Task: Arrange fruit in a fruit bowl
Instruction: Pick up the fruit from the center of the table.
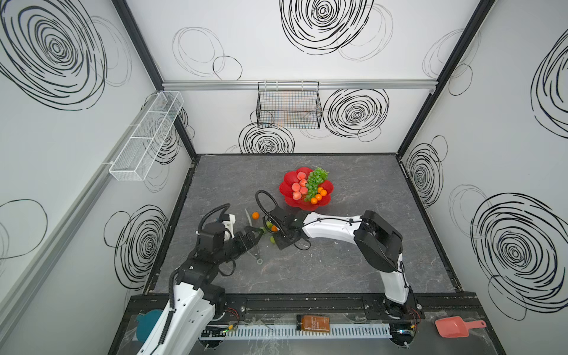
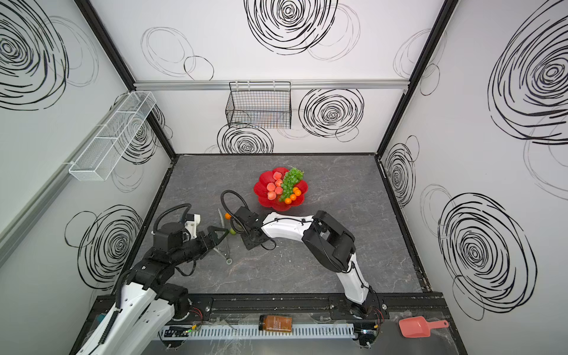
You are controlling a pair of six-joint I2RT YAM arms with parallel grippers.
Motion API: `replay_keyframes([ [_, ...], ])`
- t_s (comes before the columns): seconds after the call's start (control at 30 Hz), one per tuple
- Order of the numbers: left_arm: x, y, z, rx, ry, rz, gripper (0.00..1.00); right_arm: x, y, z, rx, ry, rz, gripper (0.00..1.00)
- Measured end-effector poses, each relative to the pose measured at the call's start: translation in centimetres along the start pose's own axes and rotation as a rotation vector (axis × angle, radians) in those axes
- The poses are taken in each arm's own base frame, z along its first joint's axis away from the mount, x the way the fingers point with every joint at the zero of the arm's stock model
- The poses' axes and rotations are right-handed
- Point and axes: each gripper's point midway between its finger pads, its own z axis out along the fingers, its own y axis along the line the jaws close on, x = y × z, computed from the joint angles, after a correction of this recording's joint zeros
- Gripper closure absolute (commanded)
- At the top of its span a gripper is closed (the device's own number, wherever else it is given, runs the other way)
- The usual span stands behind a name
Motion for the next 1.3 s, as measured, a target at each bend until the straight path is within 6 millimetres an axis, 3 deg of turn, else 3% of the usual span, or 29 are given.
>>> replay_keyframes([
  [0.6,0.1,-0.1,0.0,0.005,0.005,0.015,0.04,1.1,-0.6,-0.1,0.011,0.013,0.003,0.62],
  [1.0,0.4,0.4,0.5,-0.021,0.028,0.048,0.04,0.9,-1.1,-4.1,-0.03,-0.05,0.025,0.64],
  [1.3,1.8,-0.4,1.8,-0.02,0.081,0.104,0.04,1.2,-4.7,-5.8,-0.026,-0.073,0.105,0.64],
])
